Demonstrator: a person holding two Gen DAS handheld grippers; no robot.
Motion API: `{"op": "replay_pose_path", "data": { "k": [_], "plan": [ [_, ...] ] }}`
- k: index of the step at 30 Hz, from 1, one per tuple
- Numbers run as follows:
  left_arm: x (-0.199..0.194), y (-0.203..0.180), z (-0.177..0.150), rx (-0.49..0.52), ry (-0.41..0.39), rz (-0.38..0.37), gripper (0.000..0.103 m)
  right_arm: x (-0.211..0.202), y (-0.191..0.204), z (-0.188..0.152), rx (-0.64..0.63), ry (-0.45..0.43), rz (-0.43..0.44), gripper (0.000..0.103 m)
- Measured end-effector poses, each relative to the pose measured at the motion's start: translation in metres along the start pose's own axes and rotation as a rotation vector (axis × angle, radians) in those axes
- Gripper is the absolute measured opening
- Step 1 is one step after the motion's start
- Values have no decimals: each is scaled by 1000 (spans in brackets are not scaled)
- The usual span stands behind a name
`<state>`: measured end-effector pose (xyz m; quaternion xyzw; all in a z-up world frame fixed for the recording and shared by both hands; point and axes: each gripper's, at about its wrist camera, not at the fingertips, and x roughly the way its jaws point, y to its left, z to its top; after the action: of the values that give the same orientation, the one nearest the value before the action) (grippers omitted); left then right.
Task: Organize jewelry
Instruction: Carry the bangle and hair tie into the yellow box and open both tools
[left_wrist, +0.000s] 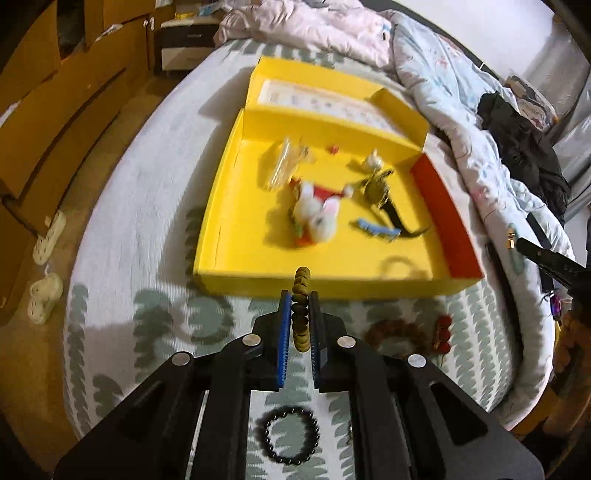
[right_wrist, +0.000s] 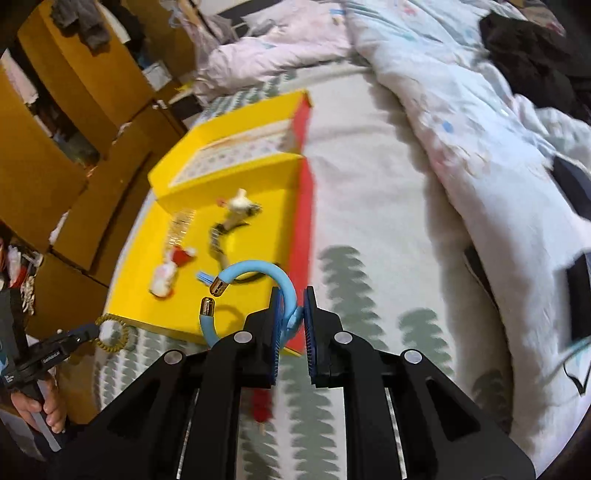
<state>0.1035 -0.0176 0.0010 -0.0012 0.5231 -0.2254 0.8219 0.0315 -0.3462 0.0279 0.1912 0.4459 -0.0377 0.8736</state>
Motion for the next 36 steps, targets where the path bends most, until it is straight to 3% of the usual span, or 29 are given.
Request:
{"op": "replay_pose_path", "data": {
  "k": [5,15,27,33,36],
  "plan": [
    [4,-8,29,8,-31,59,9,25,29,18,-40,18,36,12],
    [48,8,73,-10,15,153,9,89,67,45,-77,62,52,12],
    [89,18,91,-8,76,133,9,147,62,58,-89,115,-72,12],
    [105,21,89,7,90,154,9,168,50,56,-54,152,-79,13],
    [107,20,90,14,95,130,9,172,49,56,-50,155,-84,14]
  ]
}}
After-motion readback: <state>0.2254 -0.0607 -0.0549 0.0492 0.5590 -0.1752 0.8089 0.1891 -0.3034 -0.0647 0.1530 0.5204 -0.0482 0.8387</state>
